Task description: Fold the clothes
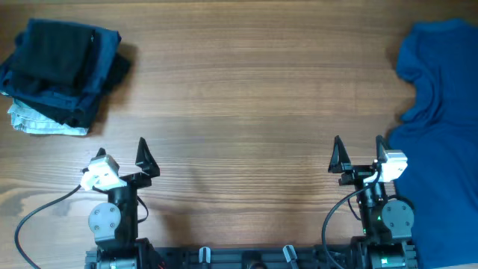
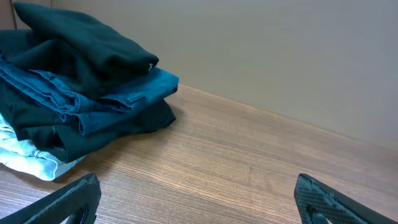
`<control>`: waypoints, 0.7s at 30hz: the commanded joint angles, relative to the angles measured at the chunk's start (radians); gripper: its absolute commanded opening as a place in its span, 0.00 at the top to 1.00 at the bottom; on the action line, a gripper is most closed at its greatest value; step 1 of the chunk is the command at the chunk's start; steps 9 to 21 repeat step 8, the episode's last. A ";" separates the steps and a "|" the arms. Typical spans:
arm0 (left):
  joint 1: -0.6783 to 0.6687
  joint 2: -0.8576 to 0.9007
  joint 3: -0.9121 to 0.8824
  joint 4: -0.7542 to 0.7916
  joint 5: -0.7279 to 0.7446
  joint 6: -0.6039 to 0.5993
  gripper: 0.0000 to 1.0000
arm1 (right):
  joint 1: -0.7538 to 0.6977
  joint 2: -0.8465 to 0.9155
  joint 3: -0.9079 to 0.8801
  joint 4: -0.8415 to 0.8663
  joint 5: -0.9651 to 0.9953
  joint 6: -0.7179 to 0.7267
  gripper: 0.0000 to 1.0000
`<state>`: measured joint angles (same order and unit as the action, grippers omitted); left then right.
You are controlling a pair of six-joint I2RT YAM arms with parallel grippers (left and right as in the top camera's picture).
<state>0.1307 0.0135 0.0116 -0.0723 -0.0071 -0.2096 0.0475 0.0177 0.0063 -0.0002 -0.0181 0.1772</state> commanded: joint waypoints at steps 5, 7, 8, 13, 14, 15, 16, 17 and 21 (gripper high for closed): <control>-0.006 -0.011 -0.005 0.001 -0.010 0.023 0.00 | -0.006 -0.005 -0.001 0.005 -0.005 -0.014 0.00; -0.006 -0.011 -0.005 0.001 -0.010 0.023 0.00 | -0.006 -0.005 -0.001 0.005 -0.005 -0.013 0.00; -0.006 -0.011 -0.005 0.001 -0.010 0.023 0.00 | -0.006 -0.005 -0.001 0.005 -0.005 -0.013 0.01; -0.006 -0.011 -0.005 0.001 -0.010 0.023 0.00 | -0.006 -0.005 -0.001 0.005 -0.005 -0.013 0.01; -0.006 -0.011 -0.005 0.001 -0.010 0.023 0.00 | -0.006 -0.005 -0.001 0.005 -0.005 -0.013 0.01; -0.006 -0.011 -0.005 0.001 -0.010 0.023 0.00 | -0.006 -0.005 -0.001 0.005 -0.005 -0.013 0.01; -0.006 -0.011 -0.005 0.001 -0.010 0.023 0.00 | -0.006 -0.005 -0.001 0.005 -0.005 -0.013 0.01; -0.006 -0.011 -0.005 0.001 -0.010 0.023 0.00 | -0.006 -0.005 -0.001 0.005 -0.005 -0.013 0.01; -0.006 -0.011 -0.005 0.001 -0.010 0.023 0.00 | -0.006 -0.005 -0.001 0.005 -0.005 -0.013 0.01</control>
